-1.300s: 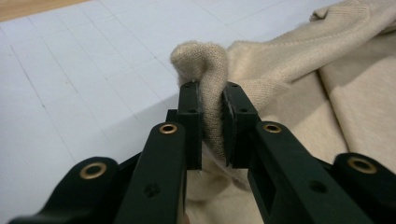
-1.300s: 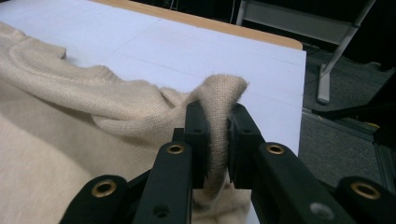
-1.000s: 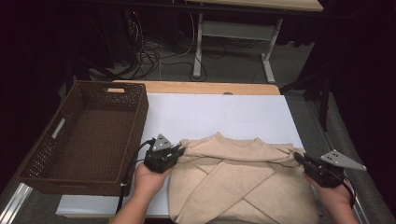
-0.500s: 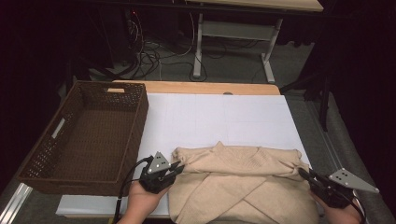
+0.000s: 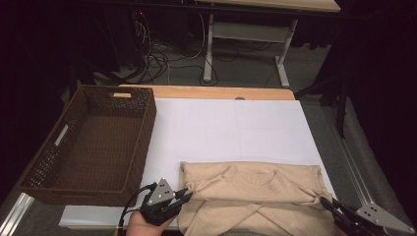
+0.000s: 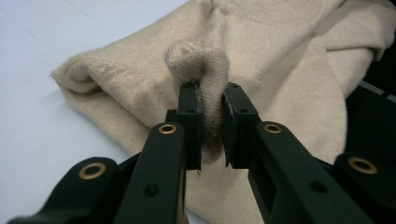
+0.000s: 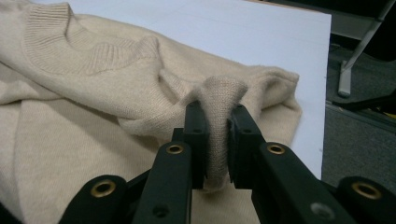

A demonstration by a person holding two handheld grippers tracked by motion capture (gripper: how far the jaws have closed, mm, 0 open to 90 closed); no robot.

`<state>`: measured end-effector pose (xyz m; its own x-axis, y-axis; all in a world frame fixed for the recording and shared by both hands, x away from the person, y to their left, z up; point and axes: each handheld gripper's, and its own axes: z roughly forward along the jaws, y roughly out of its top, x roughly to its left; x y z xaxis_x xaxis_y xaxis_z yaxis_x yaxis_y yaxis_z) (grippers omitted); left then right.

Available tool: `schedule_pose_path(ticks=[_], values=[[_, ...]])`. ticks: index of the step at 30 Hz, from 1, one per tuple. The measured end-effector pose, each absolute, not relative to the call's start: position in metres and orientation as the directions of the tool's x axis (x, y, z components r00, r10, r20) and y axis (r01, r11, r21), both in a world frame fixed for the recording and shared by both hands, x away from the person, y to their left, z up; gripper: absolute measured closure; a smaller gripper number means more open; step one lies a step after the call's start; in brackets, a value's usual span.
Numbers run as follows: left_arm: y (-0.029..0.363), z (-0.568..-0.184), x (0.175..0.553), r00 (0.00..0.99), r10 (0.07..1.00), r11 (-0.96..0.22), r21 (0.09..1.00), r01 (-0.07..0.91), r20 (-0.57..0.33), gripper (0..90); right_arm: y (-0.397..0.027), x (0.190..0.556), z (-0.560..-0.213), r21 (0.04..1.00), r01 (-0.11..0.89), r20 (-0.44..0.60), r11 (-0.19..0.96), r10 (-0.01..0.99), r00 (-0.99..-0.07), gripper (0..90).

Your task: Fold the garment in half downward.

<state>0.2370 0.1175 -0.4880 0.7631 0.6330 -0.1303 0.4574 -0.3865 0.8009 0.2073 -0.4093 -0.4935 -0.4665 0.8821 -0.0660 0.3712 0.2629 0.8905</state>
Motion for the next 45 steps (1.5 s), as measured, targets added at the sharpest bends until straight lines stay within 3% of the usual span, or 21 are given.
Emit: schedule_pose_path(ticks=[13, 16, 19, 23, 33, 40, 45], values=[[0.126, -0.5, 0.214, 0.768, 0.62, -0.396, 0.78, 0.484, -0.162, 75.1, -0.41, 0.179, -0.502, 0.878, 0.396, -0.056, 0.27, 0.878, -0.475, 80.4], [0.126, -0.503, 0.215, 0.765, 0.619, -0.398, 0.77, 0.499, -0.176, 73.4, -0.411, 0.179, -0.505, 0.877, 0.412, -0.027, 0.248, 0.881, -0.473, 76.5], [0.129, -0.496, 0.221, 0.756, 0.609, -0.361, 0.766, 0.532, -0.238, 62.4, -0.411, 0.182, -0.498, 0.875, 0.425, 0.009, 0.23, 0.872, -0.489, 59.9], [0.131, -0.481, 0.226, 0.743, 0.634, -0.333, 0.792, 0.512, -0.213, 47.3, -0.41, 0.188, -0.485, 0.889, 0.406, 0.015, 0.213, 0.872, -0.49, 45.7], [0.124, -0.472, 0.26, 0.674, 0.705, -0.283, 0.783, 0.555, -0.223, 27.0, -0.414, 0.227, -0.469, 0.887, 0.419, 0.03, 0.193, 0.882, -0.469, 35.9], [0.115, -0.482, 0.298, 0.614, 0.755, -0.285, 0.728, 0.623, -0.231, 13.1, -0.423, 0.268, -0.48, 0.848, 0.495, 0.053, 0.187, 0.901, -0.431, 28.7], [0.113, -0.491, 0.316, 0.572, 0.785, -0.271, 0.699, 0.662, -0.237, 8.1, -0.425, 0.29, -0.489, 0.824, 0.537, 0.063, 0.181, 0.913, -0.404, 22.3]])
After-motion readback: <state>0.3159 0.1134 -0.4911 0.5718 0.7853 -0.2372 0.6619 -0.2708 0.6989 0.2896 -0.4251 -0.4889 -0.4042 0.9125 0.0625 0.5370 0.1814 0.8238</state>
